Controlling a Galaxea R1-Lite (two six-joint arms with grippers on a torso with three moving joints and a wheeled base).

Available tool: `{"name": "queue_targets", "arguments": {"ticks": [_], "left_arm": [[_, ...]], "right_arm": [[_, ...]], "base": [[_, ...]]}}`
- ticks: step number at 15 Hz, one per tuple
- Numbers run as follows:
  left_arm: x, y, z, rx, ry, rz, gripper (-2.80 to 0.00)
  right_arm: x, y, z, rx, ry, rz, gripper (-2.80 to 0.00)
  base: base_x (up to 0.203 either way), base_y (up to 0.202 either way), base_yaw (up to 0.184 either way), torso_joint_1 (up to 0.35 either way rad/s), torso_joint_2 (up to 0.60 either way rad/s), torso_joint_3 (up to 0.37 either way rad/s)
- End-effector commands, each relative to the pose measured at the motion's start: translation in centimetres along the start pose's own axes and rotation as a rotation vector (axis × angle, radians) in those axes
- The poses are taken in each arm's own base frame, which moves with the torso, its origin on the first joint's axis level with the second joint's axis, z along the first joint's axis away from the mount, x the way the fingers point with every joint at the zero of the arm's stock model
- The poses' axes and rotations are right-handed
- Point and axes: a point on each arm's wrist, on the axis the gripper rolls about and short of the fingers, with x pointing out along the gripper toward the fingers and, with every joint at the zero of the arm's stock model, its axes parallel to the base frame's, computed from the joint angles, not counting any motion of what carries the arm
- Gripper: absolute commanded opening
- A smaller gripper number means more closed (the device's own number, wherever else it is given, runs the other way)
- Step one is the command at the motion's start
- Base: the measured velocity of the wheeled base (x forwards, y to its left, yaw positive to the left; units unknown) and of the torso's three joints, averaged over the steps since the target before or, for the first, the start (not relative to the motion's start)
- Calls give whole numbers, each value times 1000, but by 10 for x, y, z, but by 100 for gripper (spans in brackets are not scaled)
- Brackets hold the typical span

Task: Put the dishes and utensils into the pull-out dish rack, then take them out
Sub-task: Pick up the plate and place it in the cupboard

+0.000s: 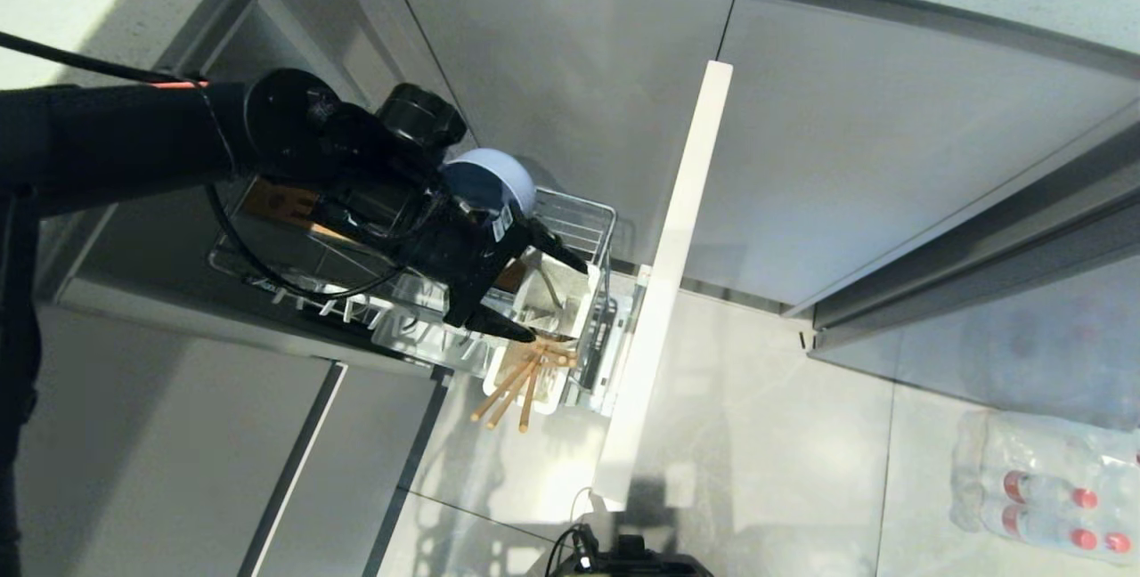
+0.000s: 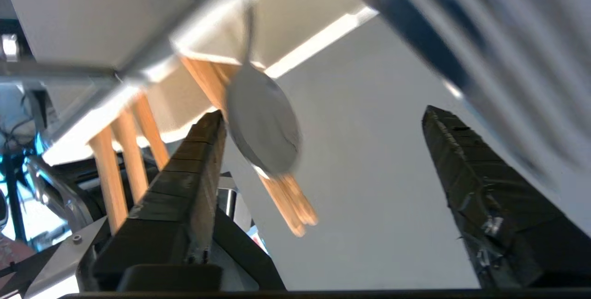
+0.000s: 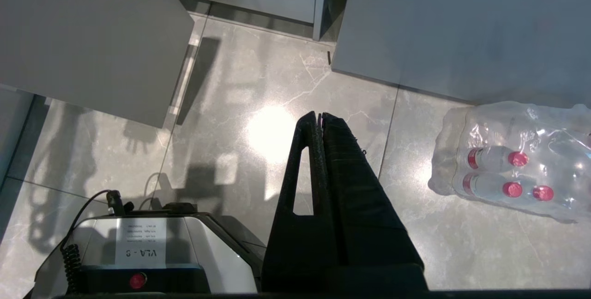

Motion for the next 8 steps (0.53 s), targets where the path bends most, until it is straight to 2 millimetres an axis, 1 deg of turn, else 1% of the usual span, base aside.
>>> {"name": "queue_targets", "arguments": {"ticks": [1, 4, 7, 8], "left_arm": [[-15, -7, -8, 15, -17, -24, 0], [-33, -15, -18, 40, -41, -53, 0], [-57, -25, -34, 70, -71, -91, 0], [-66, -28, -41, 81, -78, -101, -280]], "right_arm": [[0, 0, 0, 0, 1, 0, -280], [0, 0, 0, -1, 1, 0, -280], [0, 0, 0, -1, 1, 0, -280], [0, 0, 0, -1, 1, 0, -280]], "base": [[0, 0, 0, 0, 0, 0], [0, 0, 0, 0, 0, 0], [0, 0, 0, 0, 0, 0], [0, 0, 0, 0, 0, 0]]}}
